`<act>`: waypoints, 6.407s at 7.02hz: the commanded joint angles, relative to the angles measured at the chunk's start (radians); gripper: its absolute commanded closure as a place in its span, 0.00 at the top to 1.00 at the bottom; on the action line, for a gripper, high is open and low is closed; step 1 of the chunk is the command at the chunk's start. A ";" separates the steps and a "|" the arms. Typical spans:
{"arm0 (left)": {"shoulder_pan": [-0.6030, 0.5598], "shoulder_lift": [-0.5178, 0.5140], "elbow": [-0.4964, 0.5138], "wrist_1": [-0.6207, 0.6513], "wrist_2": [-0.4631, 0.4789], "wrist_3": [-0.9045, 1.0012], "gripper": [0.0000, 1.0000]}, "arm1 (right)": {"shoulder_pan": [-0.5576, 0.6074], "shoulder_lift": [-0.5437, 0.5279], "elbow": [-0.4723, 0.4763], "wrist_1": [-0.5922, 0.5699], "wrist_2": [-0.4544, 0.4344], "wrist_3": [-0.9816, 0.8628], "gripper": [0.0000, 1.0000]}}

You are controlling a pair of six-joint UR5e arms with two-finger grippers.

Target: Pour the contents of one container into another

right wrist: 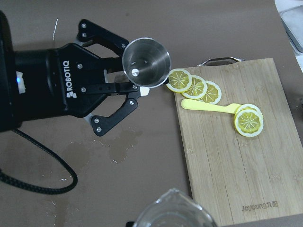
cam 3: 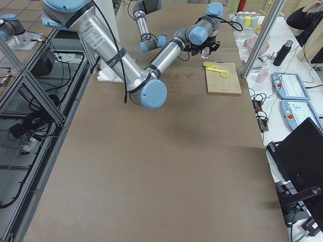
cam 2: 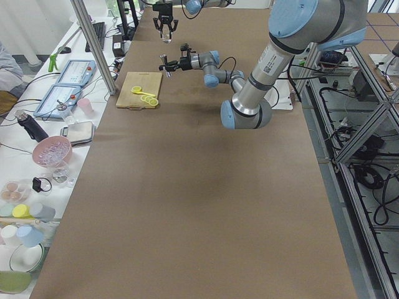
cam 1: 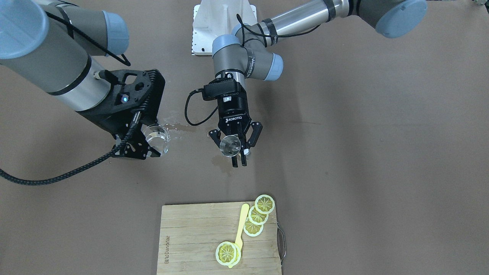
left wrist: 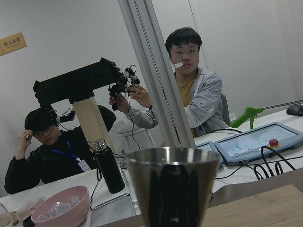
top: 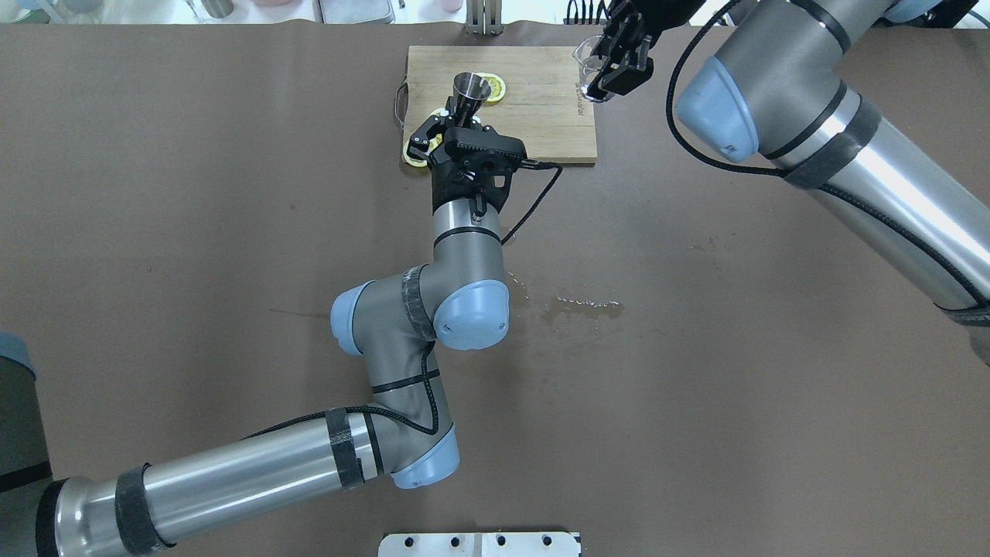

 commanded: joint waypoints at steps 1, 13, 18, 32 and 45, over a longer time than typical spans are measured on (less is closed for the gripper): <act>0.000 0.015 -0.009 -0.007 0.000 0.000 0.00 | -0.020 0.069 -0.038 -0.035 -0.033 -0.026 0.00; 0.003 0.059 -0.037 -0.064 0.003 0.009 0.00 | -0.143 0.320 -0.286 -0.215 -0.202 -0.177 0.00; 0.005 0.059 -0.031 -0.063 -0.002 0.012 0.00 | -0.143 0.389 -0.331 -0.355 -0.220 -0.298 0.00; 0.003 0.058 -0.025 -0.061 -0.003 0.014 0.00 | -0.208 0.626 -0.633 -0.593 -0.421 -0.435 0.00; 0.002 0.058 -0.017 -0.060 -0.003 0.014 0.00 | -0.244 0.714 -0.744 -0.679 -0.575 -0.563 0.00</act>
